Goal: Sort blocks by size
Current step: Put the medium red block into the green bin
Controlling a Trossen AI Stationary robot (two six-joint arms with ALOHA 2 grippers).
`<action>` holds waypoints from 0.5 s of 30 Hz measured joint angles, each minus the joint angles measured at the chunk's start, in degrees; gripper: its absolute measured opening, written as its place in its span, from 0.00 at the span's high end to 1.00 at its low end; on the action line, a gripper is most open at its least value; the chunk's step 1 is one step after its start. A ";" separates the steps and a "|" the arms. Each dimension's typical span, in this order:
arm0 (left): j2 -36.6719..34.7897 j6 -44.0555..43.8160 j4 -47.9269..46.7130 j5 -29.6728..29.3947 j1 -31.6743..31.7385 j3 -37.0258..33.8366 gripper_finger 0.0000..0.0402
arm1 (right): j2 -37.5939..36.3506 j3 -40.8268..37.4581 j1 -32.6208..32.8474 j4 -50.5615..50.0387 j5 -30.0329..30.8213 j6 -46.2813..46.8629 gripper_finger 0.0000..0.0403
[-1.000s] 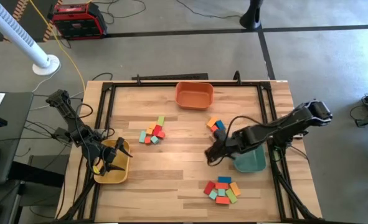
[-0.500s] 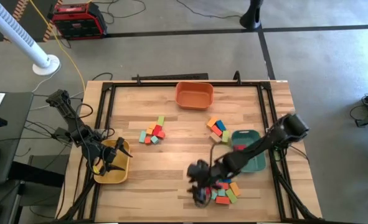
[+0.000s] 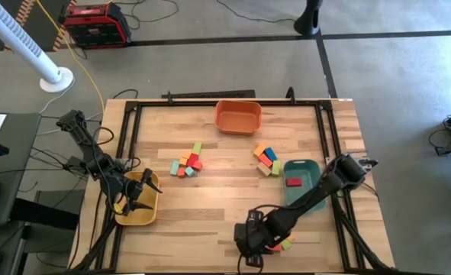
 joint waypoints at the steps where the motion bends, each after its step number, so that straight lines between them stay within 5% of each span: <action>1: 0.00 0.00 0.00 0.00 0.00 0.00 0.25 | 0.50 0.05 0.27 0.36 0.13 0.05 0.41; 15: 0.00 0.00 -0.02 0.00 0.00 0.00 0.25 | 3.74 0.00 2.08 0.05 1.73 -1.86 0.41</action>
